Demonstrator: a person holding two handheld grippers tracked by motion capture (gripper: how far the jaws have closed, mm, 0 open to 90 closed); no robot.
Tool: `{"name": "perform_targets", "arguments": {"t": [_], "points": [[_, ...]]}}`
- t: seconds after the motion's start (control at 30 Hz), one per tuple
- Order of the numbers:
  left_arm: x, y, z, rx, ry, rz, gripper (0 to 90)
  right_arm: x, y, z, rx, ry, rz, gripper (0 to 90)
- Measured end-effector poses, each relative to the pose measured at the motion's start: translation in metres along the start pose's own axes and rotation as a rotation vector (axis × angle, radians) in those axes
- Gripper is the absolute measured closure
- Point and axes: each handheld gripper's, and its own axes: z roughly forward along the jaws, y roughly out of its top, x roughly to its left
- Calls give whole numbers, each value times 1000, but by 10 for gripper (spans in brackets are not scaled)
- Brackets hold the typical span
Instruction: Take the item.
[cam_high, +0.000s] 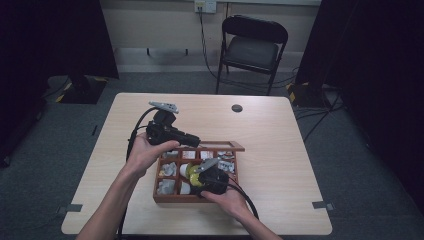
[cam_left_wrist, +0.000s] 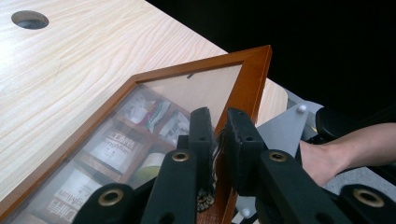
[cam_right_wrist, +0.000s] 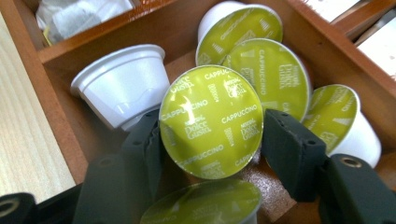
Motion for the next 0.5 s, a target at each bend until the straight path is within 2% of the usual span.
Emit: {"name": "perform_targets", "arguments": {"t": [0.07,0.13,0.2,0.27,0.4,0.5], "points": [[0,0,0,-1,0,-1,814,-1,-1,-2,-20,19,6,504],[0,0,0,2,0,1,814,0,-1,-1,3,3,-1,416],[0,0,0,2,2,3,814,3,0,0,2,-8,-17,382],[0,0,0,2,1,2,814,3,0,-1,-4,-14,-7,355],[0,0,0,2,0,2,814,1,0,-1,-4,-9,6,351],[0,0,0,2,2,2,814,1,2,1,33,4,-2,361]]}}
